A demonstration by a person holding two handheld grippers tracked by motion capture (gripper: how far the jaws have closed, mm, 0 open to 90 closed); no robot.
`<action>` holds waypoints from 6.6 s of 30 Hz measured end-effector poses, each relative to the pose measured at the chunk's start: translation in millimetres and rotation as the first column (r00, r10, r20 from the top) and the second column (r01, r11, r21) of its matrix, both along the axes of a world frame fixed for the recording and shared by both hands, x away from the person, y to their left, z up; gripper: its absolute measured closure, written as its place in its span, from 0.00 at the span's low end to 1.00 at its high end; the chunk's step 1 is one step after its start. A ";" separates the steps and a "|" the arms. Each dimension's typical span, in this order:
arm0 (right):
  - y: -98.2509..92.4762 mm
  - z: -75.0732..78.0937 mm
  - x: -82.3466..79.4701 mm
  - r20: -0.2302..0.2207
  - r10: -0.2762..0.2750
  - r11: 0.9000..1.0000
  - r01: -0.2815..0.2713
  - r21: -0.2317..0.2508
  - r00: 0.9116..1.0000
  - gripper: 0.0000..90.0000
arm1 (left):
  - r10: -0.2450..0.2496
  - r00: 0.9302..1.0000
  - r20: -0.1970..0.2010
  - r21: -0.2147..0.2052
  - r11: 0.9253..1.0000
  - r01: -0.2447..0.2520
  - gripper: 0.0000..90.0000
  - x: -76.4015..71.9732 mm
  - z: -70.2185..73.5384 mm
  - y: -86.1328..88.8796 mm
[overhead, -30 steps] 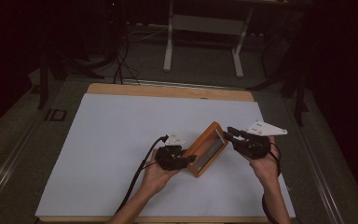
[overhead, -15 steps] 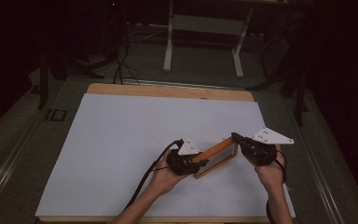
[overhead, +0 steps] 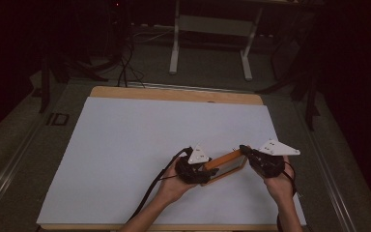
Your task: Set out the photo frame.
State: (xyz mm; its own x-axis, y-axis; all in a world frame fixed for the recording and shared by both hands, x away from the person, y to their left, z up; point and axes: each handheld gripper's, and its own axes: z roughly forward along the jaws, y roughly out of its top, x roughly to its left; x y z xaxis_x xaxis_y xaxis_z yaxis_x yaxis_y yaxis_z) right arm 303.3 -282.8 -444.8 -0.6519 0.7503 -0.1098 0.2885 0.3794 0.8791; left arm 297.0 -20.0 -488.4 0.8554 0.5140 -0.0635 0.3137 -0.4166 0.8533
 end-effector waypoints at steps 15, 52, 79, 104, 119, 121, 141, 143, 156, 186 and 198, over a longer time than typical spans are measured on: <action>0.7 -2.2 1.7 -0.002 0.009 1.000 -0.009 0.029 1.000 1.00 | -0.046 0.999 -0.019 0.012 0.999 0.046 0.69 -3.6 -41.9 -0.1; 26.3 5.1 -6.7 -0.026 0.179 0.984 -0.180 -0.012 0.983 0.85 | -0.154 0.985 0.077 0.076 0.986 0.148 0.76 7.8 40.5 105.7; 91.6 8.9 9.8 -0.080 0.374 0.925 -0.378 -0.046 0.924 0.61 | -0.152 0.983 0.099 -0.043 0.987 0.157 0.76 7.9 66.0 142.5; 128.3 1.2 33.2 -0.100 0.547 0.834 -0.551 -0.013 0.831 0.64 | -0.179 0.977 0.112 -0.110 0.975 0.191 0.73 13.1 60.3 146.0; 108.8 -7.2 22.2 -0.080 0.516 0.853 -0.520 -0.052 0.853 0.74 | -0.037 0.998 0.057 -0.278 0.959 0.051 0.37 18.0 56.1 181.3; 105.4 -9.3 20.3 -0.082 0.508 0.857 -0.512 -0.051 0.858 0.74 | -0.034 0.999 0.041 -0.276 0.960 0.044 0.36 19.6 51.2 180.8; 82.9 -27.5 2.6 -0.093 0.460 0.885 -0.464 -0.033 0.883 0.75 | -0.079 0.996 -0.042 -0.124 0.990 0.073 0.42 17.2 0.4 126.0; 80.7 -29.6 3.2 -0.097 0.458 0.887 -0.461 -0.017 0.884 0.75 | -0.075 0.996 -0.049 -0.088 0.994 0.071 0.47 17.2 -5.2 120.2; 75.1 -35.3 5.5 -0.104 0.457 0.889 -0.457 0.028 0.883 0.75 | -0.066 0.998 -0.023 0.021 0.998 0.067 0.59 13.2 -17.4 101.4; 65.8 -38.0 19.6 -0.130 0.427 0.900 -0.408 0.152 0.895 0.70 | -0.063 0.997 -0.044 -0.026 0.998 0.062 0.69 13.9 -17.0 99.7; 85.2 -34.7 31.5 -0.156 0.421 0.902 -0.394 0.178 0.894 0.70 | -0.032 0.995 -0.099 -0.095 0.995 0.022 0.67 25.3 -15.4 122.5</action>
State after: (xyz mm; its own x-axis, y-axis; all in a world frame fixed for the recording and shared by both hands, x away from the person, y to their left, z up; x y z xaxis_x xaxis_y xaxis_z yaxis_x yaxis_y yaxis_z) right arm 334.8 -197.6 -479.5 -0.9016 0.4132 0.1280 0.2977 0.3779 0.8767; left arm 322.3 102.5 -503.7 0.8558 0.4785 -0.1965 0.3893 -0.3458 0.8537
